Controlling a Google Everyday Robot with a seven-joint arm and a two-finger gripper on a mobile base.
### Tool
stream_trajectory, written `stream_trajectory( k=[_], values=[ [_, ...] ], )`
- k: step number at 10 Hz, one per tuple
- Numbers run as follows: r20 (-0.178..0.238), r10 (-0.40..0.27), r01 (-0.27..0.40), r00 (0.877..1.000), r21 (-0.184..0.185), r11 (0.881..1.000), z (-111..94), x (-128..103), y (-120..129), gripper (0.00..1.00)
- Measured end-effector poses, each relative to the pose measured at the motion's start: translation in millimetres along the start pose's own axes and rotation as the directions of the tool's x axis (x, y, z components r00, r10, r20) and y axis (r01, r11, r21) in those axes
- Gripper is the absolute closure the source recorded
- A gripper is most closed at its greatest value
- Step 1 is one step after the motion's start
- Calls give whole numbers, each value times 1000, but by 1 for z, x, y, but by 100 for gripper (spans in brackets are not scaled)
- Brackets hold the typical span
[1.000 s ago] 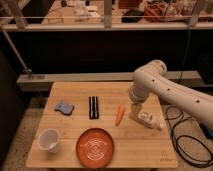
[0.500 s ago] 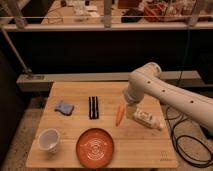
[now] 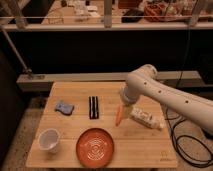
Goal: Push the eraser across the table
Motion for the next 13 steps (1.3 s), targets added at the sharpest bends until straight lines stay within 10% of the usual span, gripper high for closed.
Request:
stream_trajectory(
  k=[6,10,13],
  values=[
    [39,-10,10,999,0,1000,14,-15,-2,20],
    [63,-19,20,998,-1,1000,22,-26,-5,46],
    [71,-26,26,997,1,1000,26,-31,-6,48]
  ],
)
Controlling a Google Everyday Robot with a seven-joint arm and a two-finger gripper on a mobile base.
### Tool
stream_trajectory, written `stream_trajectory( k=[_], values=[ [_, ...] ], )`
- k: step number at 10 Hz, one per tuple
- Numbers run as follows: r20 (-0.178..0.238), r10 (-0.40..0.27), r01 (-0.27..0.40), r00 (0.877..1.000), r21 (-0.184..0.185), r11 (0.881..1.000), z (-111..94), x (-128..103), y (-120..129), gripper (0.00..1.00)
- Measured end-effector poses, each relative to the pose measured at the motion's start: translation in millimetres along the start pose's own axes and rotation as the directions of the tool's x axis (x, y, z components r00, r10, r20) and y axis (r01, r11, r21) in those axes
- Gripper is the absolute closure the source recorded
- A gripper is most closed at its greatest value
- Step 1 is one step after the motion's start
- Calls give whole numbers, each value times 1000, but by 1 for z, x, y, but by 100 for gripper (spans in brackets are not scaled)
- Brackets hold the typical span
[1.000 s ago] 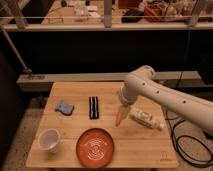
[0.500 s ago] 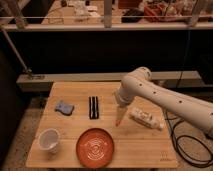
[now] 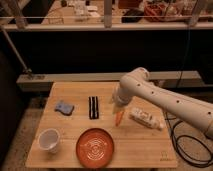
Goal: Push the eraser across the table
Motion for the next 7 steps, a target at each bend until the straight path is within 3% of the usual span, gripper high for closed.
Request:
stream_trajectory(
  k=[5,7],
  values=[
    [-2,-13,13,1000,12,1000,23,-5,-8,96],
    [5,-12,12,1000,18,1000,31,-4,-8,99]
  ],
)
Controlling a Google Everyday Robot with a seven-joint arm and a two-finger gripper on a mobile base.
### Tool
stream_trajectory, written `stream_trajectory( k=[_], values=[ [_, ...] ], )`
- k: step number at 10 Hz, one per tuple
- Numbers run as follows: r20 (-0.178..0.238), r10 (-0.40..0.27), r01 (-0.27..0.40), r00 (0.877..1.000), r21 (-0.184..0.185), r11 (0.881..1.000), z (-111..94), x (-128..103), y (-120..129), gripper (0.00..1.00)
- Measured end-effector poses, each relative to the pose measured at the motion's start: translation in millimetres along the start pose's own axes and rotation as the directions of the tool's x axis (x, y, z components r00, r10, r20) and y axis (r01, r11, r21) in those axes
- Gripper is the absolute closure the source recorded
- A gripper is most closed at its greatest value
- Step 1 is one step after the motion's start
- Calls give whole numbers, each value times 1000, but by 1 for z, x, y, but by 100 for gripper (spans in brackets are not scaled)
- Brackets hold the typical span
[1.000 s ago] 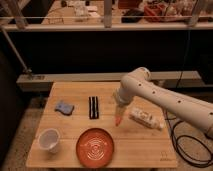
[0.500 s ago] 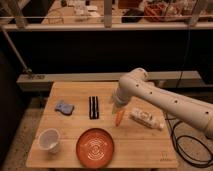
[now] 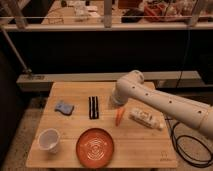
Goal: Push the eraser across the table
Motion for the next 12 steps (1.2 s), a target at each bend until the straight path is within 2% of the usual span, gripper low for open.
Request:
stream_trajectory(
  k=[12],
  values=[
    [28,-1,1,1000,3,1000,57,2,-16,99]
  ],
)
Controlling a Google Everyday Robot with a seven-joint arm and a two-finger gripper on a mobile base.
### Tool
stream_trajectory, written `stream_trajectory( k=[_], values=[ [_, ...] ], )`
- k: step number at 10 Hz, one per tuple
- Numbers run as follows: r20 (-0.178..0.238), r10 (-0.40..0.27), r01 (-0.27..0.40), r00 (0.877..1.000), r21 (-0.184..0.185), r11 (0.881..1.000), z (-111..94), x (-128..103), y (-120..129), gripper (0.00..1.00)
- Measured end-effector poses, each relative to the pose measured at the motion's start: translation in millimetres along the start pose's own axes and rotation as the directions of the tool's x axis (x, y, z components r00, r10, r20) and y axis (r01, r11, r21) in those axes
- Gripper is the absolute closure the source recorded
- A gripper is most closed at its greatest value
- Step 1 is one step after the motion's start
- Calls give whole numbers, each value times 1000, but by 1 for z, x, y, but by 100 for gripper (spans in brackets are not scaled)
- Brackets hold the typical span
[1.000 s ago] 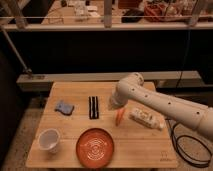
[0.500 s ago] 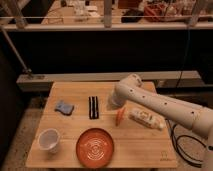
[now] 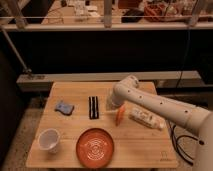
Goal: Push the eraser across the table
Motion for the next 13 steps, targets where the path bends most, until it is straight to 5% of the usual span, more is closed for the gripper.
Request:
stream_trajectory(
  k=[9,13],
  values=[
    [12,-5,5,1000,-4,1000,35,-7,-13,99],
    [20,-32,32,999,-1,999,47,-30,-19,99]
  ],
)
